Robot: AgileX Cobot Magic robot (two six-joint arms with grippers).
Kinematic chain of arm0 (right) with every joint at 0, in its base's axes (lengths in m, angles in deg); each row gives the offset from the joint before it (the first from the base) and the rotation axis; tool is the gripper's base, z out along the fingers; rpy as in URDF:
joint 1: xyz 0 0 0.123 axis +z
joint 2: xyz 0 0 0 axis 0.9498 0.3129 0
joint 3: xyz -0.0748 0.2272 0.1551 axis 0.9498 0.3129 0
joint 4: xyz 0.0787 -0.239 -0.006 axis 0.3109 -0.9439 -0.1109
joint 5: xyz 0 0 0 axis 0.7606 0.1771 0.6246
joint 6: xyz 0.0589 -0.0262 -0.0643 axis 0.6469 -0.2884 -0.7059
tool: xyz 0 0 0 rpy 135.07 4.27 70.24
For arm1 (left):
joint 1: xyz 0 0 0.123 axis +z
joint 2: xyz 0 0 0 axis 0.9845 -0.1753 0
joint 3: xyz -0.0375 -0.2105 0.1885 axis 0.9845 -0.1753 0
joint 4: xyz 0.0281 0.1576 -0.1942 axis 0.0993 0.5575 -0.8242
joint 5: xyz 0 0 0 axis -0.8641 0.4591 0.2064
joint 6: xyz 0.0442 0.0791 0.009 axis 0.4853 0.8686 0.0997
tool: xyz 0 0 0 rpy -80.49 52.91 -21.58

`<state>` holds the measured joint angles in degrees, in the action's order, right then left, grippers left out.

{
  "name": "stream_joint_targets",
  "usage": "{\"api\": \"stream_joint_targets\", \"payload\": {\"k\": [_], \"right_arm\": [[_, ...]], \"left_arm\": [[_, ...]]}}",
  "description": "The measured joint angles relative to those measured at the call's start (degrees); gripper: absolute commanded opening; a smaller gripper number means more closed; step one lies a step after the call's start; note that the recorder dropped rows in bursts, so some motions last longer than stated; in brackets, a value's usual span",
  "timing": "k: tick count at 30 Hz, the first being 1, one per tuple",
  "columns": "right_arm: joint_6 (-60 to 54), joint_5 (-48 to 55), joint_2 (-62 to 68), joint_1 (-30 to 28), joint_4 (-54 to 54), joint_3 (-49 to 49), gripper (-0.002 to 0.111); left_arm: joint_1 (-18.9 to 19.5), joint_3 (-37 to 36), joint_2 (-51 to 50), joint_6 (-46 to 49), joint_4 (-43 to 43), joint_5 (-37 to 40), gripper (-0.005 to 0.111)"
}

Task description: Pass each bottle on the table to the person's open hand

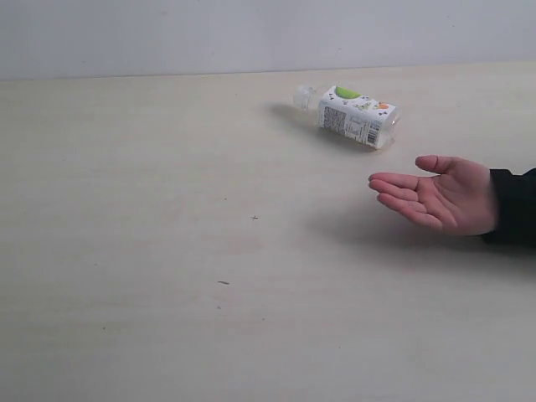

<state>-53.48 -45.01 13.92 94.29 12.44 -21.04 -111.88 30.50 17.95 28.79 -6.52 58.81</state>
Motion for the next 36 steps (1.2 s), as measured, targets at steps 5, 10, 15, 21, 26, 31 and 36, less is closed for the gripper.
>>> {"api": "stream_joint_targets", "payload": {"k": [5, 10, 15, 21, 26, 31, 36], "right_arm": [[0.75, 4.59, 8.42, 0.00, -7.32, -12.39, 0.000], [13.80, 12.85, 22.14, 0.00, -28.97, -30.90, 0.000], [30.33, 26.52, 38.65, 0.00, -57.64, -48.07, 0.000], [18.47, 42.66, 58.99, 0.00, -61.28, -63.74, 0.000], [5.76, 50.47, 73.50, 0.00, -58.02, -71.37, 0.002], [-1.41, 51.18, 83.34, 0.00, -57.64, -77.36, 0.020], [-2.73, 49.24, 89.71, 0.00, -57.07, -81.59, 0.070]], "left_arm": [[0.00, 0.00, 0.00, 0.00, 0.00, 0.00, 0.000], [0.00, 0.00, 0.00, 0.00, 0.00, 0.00, 0.000], [0.00, 0.00, 0.00, 0.00, 0.00, 0.00, 0.000], [0.00, 0.00, 0.00, 0.00, 0.00, 0.00, 0.000], [0.00, 0.00, 0.00, 0.00, 0.00, 0.00, 0.000], [0.00, 0.00, 0.00, 0.00, 0.00, 0.00, 0.000], [0.00, 0.00, 0.00, 0.00, 0.00, 0.00, 0.000]]}}
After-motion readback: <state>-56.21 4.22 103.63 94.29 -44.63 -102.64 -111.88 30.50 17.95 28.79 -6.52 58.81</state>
